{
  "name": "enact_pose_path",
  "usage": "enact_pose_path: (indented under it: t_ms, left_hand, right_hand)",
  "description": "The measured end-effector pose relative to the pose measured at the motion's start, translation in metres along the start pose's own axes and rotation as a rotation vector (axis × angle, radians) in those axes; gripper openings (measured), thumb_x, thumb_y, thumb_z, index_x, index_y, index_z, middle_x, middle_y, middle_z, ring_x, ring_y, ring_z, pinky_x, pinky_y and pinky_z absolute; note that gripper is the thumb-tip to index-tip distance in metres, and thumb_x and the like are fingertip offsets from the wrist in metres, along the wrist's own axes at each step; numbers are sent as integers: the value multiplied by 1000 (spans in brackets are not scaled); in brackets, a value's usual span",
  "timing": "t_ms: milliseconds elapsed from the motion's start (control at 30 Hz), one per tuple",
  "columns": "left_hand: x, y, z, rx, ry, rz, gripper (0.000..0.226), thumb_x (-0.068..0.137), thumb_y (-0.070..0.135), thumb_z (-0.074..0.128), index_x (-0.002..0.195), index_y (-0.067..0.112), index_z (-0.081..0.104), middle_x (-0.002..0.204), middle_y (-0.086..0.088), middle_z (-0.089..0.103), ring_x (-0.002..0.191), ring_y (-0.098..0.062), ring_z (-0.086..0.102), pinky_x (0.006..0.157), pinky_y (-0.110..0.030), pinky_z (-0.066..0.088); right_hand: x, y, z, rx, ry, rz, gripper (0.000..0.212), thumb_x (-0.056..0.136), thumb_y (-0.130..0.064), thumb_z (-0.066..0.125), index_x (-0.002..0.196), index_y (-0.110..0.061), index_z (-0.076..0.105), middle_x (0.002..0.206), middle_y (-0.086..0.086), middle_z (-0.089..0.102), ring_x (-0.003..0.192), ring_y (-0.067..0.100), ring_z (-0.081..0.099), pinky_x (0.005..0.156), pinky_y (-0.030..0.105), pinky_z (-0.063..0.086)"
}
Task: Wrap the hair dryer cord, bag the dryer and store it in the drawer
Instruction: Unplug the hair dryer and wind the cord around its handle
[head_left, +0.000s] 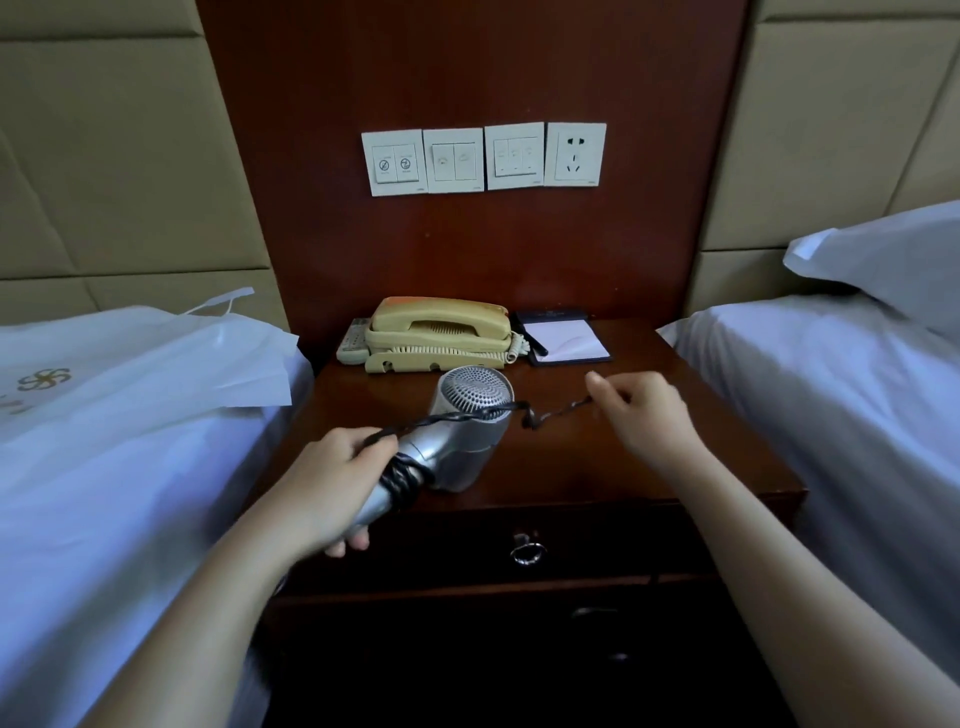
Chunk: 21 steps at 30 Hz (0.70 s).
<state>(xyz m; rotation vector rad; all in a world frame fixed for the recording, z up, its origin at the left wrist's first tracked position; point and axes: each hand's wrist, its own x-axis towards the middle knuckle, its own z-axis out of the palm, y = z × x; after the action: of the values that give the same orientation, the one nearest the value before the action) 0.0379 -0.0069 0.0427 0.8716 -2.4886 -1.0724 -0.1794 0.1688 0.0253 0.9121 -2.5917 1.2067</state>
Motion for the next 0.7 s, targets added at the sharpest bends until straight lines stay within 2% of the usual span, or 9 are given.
enact_pose_path:
  t_ms: [133,200,300,367,400,467,533,633,700]
  left_hand:
    - [6,9,11,-52,72,-11,15,94,34,43,94,27,57,63,-7,59,34,-20,55,35,-22,38]
    - [10,11,14,-45,130,-20,25,94,41,41,94,24,60,69,-9,63,39,-22,60,36,-21,40]
    - [16,14,16,-50,209,-43,34,93,45,37,94,20,61,73,-10,65,41,-22,62,35,-19,39]
    - [18,16,18,-26,244,-47,37,93,46,36,90,17,60,74,-10,65,43,-24,64,36,-22,44]
    - [20,17,18,0,260,-44,39,93,46,35,87,17,60,74,-10,65,46,-25,66,41,-27,50]
    - [23,16,21,38,290,-43,40,93,47,34,85,16,58,76,-10,65,55,-30,67,61,-37,58]
    - [26,15,25,71,311,-35,42,91,51,30,84,19,56,84,-14,67,70,-37,67,79,-43,55]
    - [30,15,31,65,328,-17,45,88,56,27,87,22,55,90,-14,68,75,-40,67,84,-43,52]
    - [32,16,33,55,338,-8,47,86,58,26,90,22,56,91,-14,69,77,-40,67,85,-42,52]
  right_hand:
    - [-18,-8,12,-29,-234,-184,41,94,-37,49,59,-14,54,51,-4,45,57,17,48,58,31,36]
    - [-27,-15,18,-14,-401,-260,43,93,-32,51,52,-23,50,47,-11,51,50,5,44,57,28,36]
    - [-37,-26,24,135,-588,-278,40,94,-27,52,54,-24,54,42,-10,50,43,3,44,56,24,41]
    - [-44,-34,27,243,-700,-274,36,95,-21,50,59,-23,56,49,-7,53,48,10,51,60,25,43]
    - [-48,-39,29,283,-758,-268,36,96,-17,48,61,-24,56,55,-1,56,53,14,54,62,25,44]
    - [-55,-46,37,364,-866,-237,33,96,-11,46,68,-24,58,66,7,61,62,22,59,65,25,46]
    - [-62,-52,45,452,-947,-200,26,96,-7,46,79,-21,61,75,9,63,68,23,61,70,26,49]
    - [-67,-59,53,578,-1001,-183,20,97,-8,45,91,-16,63,88,11,66,84,26,63,86,42,50]
    - [-69,-65,50,681,-1003,-168,22,97,-14,41,97,-13,63,93,9,67,90,25,65,93,41,48]
